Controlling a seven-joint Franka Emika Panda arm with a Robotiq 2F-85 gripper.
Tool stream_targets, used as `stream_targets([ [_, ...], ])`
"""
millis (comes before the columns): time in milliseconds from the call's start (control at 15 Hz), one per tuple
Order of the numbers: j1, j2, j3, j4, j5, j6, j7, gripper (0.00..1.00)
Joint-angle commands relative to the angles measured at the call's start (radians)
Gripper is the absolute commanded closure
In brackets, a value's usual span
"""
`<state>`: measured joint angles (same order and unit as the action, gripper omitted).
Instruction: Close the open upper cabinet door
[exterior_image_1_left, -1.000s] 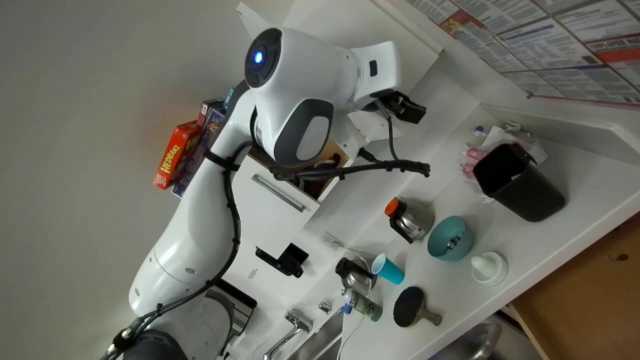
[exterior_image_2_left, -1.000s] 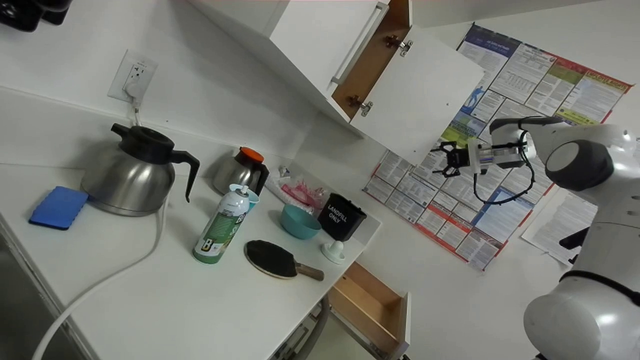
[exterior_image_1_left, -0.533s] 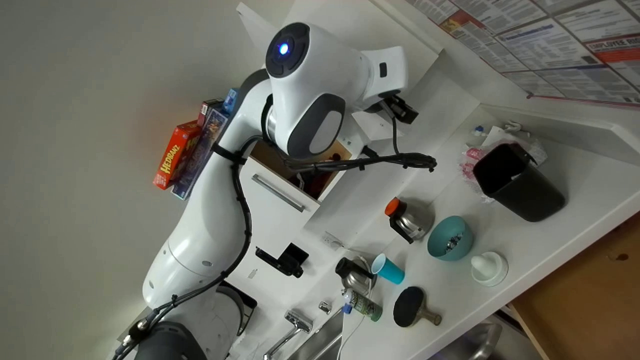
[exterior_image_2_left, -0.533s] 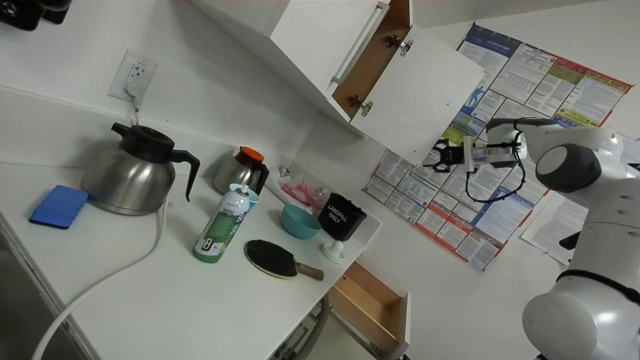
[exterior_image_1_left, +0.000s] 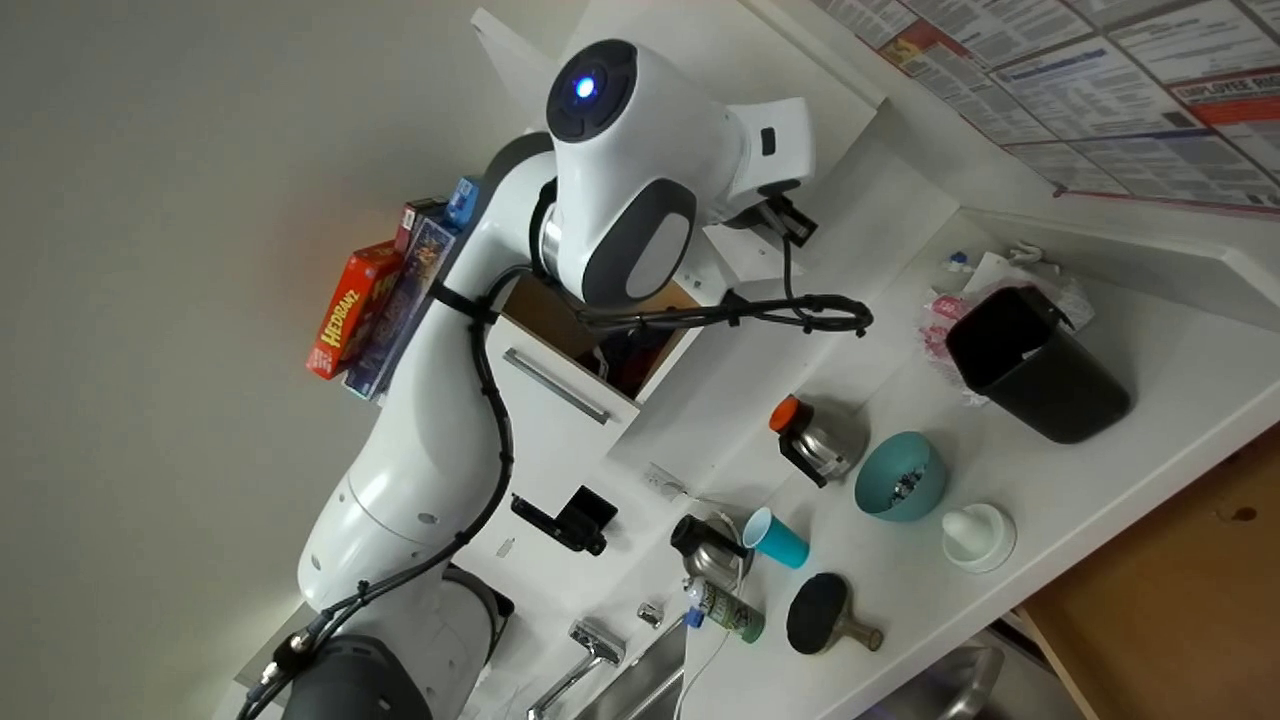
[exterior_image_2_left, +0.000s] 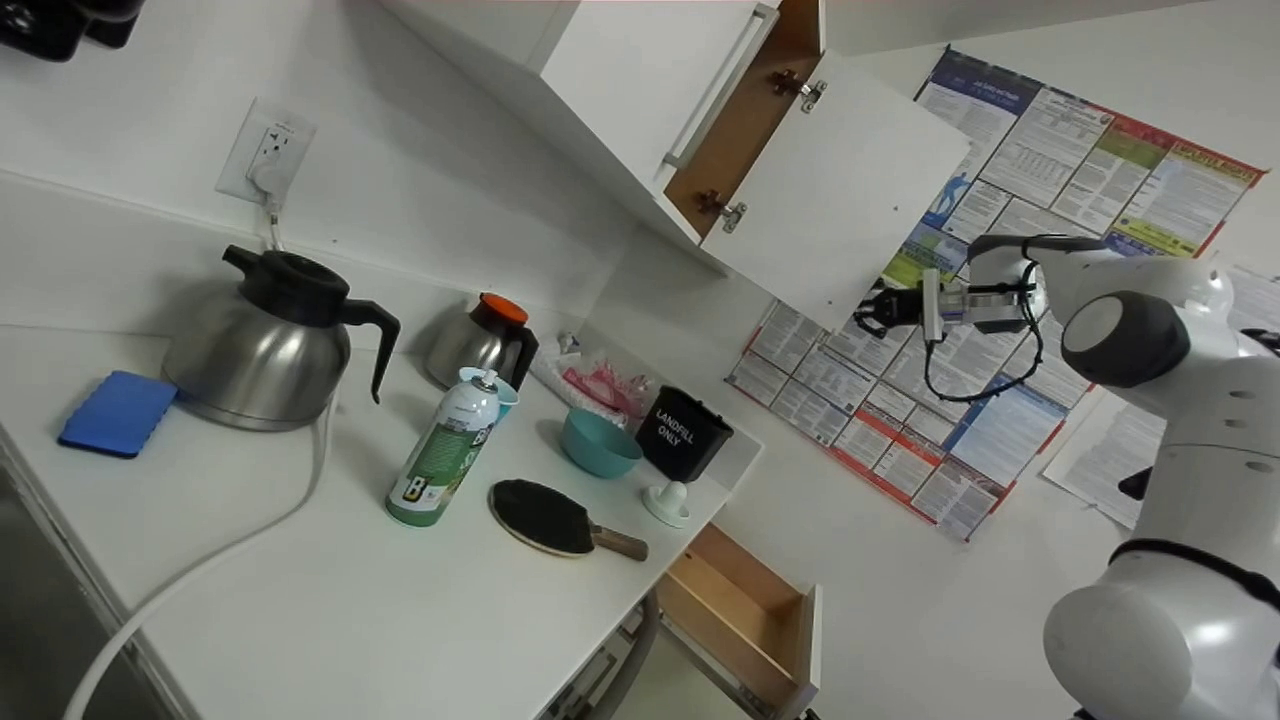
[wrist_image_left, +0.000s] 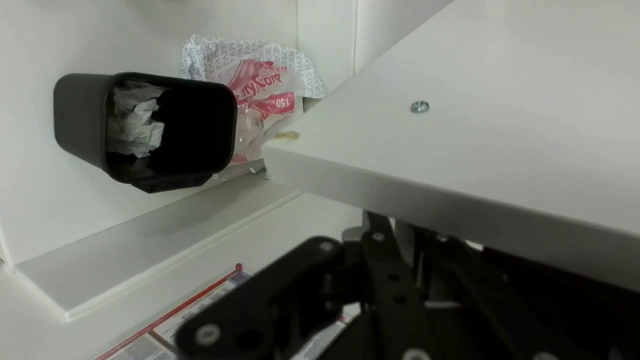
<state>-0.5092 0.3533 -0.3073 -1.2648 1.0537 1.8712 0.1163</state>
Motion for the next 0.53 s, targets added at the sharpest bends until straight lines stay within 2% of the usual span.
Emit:
stream_targets([
  [0,-0.029,0.020,0.026,0.040,0.032,-0.106,-0.010,1.00],
  [467,-0.031,-0.024,0.030,0.006,0.020,-0.326,-0.043,1.00],
])
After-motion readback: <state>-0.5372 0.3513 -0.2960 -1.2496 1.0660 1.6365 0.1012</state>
